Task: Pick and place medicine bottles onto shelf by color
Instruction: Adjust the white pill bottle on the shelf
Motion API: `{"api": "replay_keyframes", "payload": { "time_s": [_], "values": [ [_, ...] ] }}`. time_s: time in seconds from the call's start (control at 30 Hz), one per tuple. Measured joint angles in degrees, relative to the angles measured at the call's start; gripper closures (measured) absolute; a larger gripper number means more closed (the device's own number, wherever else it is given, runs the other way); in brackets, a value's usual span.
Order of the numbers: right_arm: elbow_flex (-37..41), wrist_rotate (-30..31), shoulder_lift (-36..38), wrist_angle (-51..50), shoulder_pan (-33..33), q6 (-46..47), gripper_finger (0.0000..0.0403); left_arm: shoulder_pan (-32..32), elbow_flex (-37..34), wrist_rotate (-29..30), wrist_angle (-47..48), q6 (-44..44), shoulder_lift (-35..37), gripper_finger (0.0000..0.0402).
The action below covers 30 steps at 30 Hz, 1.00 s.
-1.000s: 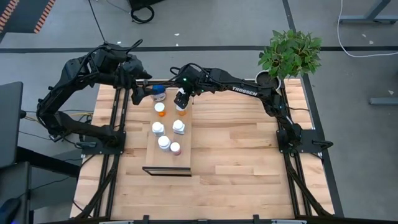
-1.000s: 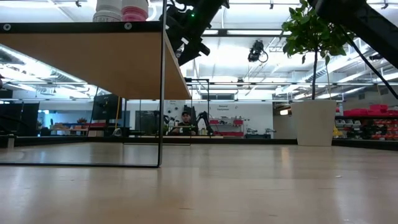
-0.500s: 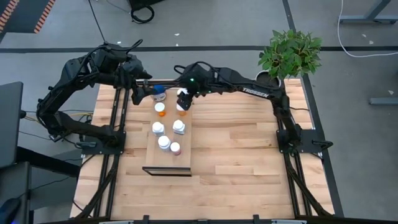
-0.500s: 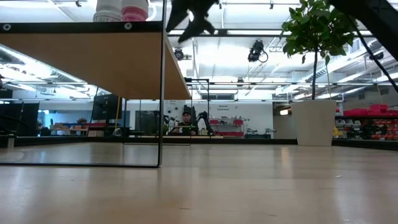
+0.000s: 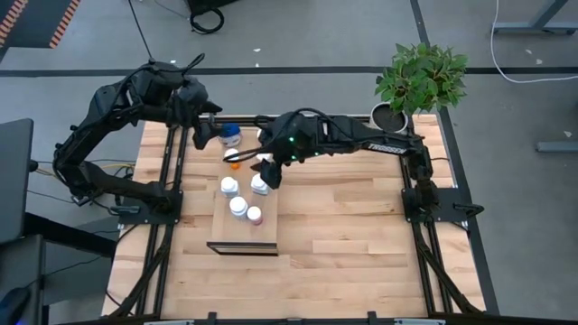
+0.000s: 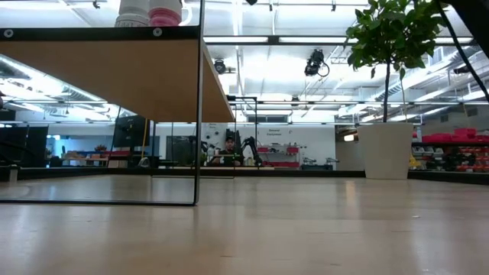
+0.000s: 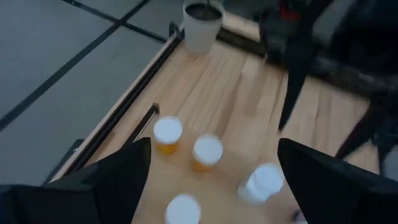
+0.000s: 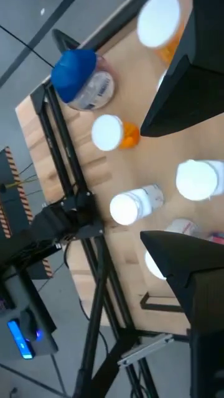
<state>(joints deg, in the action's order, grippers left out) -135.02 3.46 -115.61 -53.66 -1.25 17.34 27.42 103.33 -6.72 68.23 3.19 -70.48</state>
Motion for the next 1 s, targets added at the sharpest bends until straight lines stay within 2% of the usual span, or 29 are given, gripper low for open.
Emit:
{"api": "replay_keyframes", "payload": {
  "time_s": [0.4,0.6,0.77,1.0],
  "values": [
    [0.0,-1.1,3.7,-3.9,-0.3,0.6,0.0136,0.0,0.0,0.0,-9.5,18.3,-0.1,0.0047],
    [0.0,7.0,7.2,-5.9,-2.6,0.4,0.0136,0.0,0.0,0.8,-14.1,16.2,-0.4,0.0047],
    [0.0,15.3,9.5,-5.8,-6.2,2.4,0.0136,0.0,0.0,1.1,-12.4,10.9,-0.5,0.0047],
    [0.0,15.1,9.9,-10.7,-10.0,3.6,0.0136,-0.1,0.0,2.3,-9.5,15.8,-0.9,0.0047]
  ]
}}
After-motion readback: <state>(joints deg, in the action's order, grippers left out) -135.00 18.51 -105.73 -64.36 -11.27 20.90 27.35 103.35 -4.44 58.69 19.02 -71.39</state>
